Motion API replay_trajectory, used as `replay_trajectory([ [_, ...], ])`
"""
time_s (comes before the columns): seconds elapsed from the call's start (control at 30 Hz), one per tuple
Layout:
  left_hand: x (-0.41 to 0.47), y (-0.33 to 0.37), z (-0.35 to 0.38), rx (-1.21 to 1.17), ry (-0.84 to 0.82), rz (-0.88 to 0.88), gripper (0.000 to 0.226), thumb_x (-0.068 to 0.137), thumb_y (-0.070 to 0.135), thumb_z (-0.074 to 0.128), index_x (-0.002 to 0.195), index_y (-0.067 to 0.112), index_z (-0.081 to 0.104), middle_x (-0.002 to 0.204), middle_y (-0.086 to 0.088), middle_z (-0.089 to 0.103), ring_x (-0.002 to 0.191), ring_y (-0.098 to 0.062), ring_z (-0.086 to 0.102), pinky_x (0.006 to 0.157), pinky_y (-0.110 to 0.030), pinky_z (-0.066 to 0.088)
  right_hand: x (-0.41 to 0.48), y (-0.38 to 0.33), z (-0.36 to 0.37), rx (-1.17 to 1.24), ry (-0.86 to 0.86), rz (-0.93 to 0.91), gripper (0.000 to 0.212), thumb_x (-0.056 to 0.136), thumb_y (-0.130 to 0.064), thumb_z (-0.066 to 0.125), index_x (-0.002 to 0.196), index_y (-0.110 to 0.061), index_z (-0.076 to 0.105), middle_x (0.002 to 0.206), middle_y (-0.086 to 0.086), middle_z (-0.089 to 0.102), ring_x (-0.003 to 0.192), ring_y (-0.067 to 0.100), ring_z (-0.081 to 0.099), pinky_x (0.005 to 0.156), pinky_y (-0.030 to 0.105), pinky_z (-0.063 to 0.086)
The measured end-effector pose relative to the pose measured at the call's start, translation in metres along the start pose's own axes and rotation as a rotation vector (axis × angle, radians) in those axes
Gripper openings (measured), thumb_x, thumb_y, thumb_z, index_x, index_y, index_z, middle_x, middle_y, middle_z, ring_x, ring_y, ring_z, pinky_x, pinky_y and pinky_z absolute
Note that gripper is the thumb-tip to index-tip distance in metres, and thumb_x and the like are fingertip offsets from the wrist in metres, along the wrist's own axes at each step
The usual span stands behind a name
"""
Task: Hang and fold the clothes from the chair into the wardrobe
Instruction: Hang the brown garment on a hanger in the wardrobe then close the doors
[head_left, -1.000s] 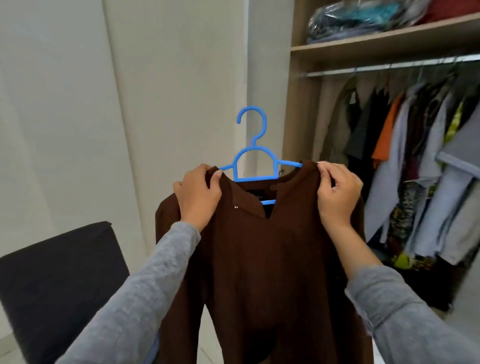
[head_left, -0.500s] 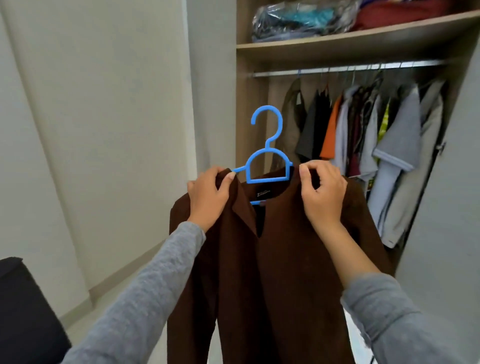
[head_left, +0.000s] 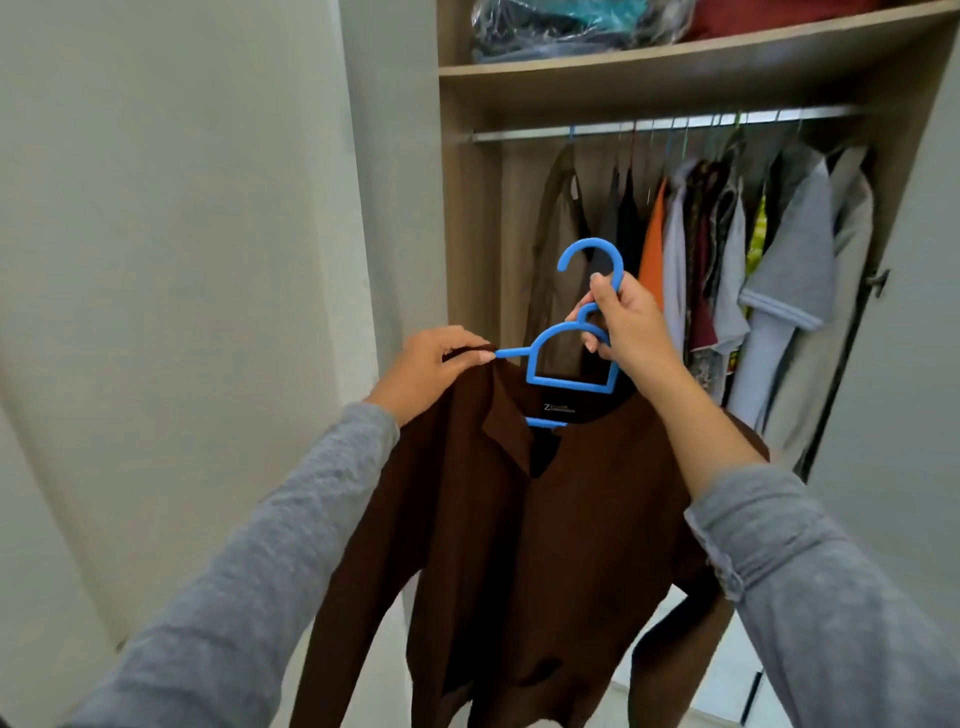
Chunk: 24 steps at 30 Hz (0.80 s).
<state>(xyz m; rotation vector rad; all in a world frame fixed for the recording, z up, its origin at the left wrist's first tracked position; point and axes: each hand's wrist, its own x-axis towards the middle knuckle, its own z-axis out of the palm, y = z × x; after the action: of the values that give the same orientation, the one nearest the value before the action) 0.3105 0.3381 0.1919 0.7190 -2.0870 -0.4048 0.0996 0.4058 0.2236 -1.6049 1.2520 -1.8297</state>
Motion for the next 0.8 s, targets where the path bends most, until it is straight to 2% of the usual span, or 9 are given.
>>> replay_trajectory([
  [0.07, 0.002, -0.02, -0.01, 0.017, -0.054, -0.027, 0.019, 0.087, 0.019, 0.065, 0.104, 0.012, 0.072, 0.091, 0.006, 0.068, 0.083, 0.002, 0.058, 0.075, -0.005, 0.037, 0.004, 0.014, 0.01, -0.041, 0.03, -0.017, 0.026, 0.102, -0.025, 0.037, 0.079, -0.015, 0.046, 0.071, 0.009, 0.062, 0.037, 0.007, 0.043, 0.039, 0.015, 0.035],
  [0.2, 0.004, -0.056, -0.015, -0.043, -0.127, -0.082, 0.02, 0.086, 0.028, 0.067, 0.102, 0.019, 0.073, 0.095, 0.008, 0.071, 0.094, -0.006, 0.062, 0.087, -0.018, 0.044, 0.01, 0.034, 0.024, -0.092, 0.1, -0.029, 0.026, 0.101, -0.025, 0.039, 0.077, -0.018, 0.047, 0.069, 0.009, 0.061, 0.038, 0.007, 0.043, 0.044, 0.019, 0.039],
  [0.37, 0.009, -0.085, -0.011, 0.005, -0.277, -0.146, 0.027, 0.092, 0.039, 0.053, 0.109, 0.024, 0.067, 0.107, 0.011, 0.065, 0.101, -0.004, 0.056, 0.085, -0.014, 0.039, 0.011, 0.053, 0.034, -0.117, 0.218, 0.015, 0.029, 0.101, -0.025, 0.039, 0.074, -0.018, 0.047, 0.068, 0.013, 0.058, 0.036, 0.005, 0.042, 0.044, 0.024, 0.038],
  [0.43, 0.014, -0.094, -0.003, 0.078, -0.353, -0.13, 0.025, 0.096, 0.037, 0.048, 0.102, 0.021, 0.067, 0.101, 0.004, 0.065, 0.096, -0.01, 0.057, 0.082, -0.017, 0.04, 0.011, 0.058, 0.037, -0.138, 0.223, 0.022, 0.029, 0.101, -0.025, 0.039, 0.074, -0.017, 0.047, 0.067, 0.013, 0.059, 0.036, 0.006, 0.042, 0.044, 0.025, 0.038],
  [0.53, 0.022, -0.093, 0.013, 0.146, -0.442, -0.077, 0.031, 0.099, 0.035, 0.042, 0.092, 0.012, 0.062, 0.084, -0.004, 0.06, 0.079, -0.014, 0.055, 0.073, -0.025, 0.041, 0.013, 0.063, 0.044, -0.158, 0.233, 0.019, 0.03, 0.101, -0.027, 0.04, 0.074, -0.017, 0.048, 0.067, 0.012, 0.06, 0.035, 0.008, 0.041, 0.044, 0.025, 0.038],
  [0.63, 0.03, -0.087, 0.025, 0.223, -0.456, -0.01, 0.025, 0.099, 0.037, 0.038, 0.092, 0.02, 0.055, 0.079, 0.004, 0.054, 0.073, -0.012, 0.053, 0.069, -0.028, 0.043, 0.018, 0.063, 0.048, -0.18, 0.243, 0.013, 0.029, 0.101, -0.027, 0.04, 0.075, -0.016, 0.049, 0.067, 0.01, 0.061, 0.036, 0.01, 0.044, 0.045, 0.023, 0.041],
  [0.7, 0.033, -0.085, 0.029, 0.29, -0.442, 0.028, 0.024, 0.1, 0.036, 0.034, 0.093, 0.019, 0.051, 0.081, 0.004, 0.053, 0.074, -0.015, 0.053, 0.069, -0.032, 0.043, 0.021, 0.061, 0.047, -0.173, 0.246, 0.006, 0.028, 0.101, -0.026, 0.04, 0.077, -0.015, 0.05, 0.067, 0.009, 0.062, 0.037, 0.01, 0.048, 0.044, 0.02, 0.041],
  [0.8, 0.04, -0.086, 0.039, 0.238, -0.286, 0.058, 0.025, 0.101, 0.032, 0.035, 0.089, 0.015, 0.05, 0.078, 0.001, 0.053, 0.071, -0.018, 0.052, 0.067, -0.033, 0.04, 0.028, 0.058, 0.042, -0.159, 0.252, 0.007, 0.026, 0.101, -0.026, 0.04, 0.079, -0.014, 0.05, 0.068, 0.008, 0.062, 0.043, 0.009, 0.058, 0.043, 0.016, 0.043],
])
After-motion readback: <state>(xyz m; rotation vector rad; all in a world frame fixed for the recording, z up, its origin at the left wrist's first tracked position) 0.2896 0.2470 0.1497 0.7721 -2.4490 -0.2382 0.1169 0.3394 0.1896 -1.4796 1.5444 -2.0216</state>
